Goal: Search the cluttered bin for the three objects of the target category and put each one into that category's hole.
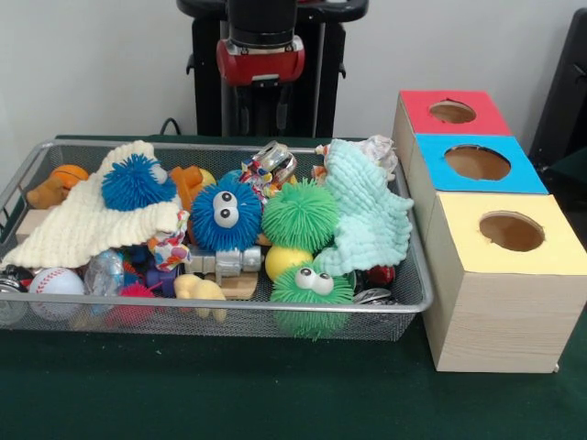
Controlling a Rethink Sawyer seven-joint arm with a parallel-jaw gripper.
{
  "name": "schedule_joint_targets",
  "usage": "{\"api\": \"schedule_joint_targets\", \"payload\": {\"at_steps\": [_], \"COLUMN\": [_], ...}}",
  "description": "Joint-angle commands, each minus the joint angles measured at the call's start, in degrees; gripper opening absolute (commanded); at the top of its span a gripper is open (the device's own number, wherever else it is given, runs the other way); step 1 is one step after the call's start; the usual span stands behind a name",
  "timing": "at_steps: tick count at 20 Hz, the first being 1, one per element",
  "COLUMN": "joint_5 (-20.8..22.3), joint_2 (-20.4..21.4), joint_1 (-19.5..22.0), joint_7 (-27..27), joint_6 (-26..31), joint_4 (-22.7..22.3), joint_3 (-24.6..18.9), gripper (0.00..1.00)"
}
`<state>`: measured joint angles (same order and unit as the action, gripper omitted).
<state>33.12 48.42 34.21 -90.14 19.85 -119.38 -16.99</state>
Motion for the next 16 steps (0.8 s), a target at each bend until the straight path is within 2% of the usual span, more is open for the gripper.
{"api": "schedule_joint_targets", "payload": {"at_steps": [1,5,12,16], "joint_5": [-0.9,-0.8,2.3,2.6], "joint_2": [-0.2,-0.4,-5.6,-7.1], "joint_1": [-0.6,-0.9,-3.3,-3.4], "joint_7": [0.2,-0.4,-2.7,-2.8], "joint_6": [4.0,3.4,-0.9,-1.9], "joint_4": [3.6,3.8,7.2,8.6], "joint_3": [-4.7,-4.5,-1.5,-1.1], "gripper": [1.00,1.00,1.00,1.00]}}
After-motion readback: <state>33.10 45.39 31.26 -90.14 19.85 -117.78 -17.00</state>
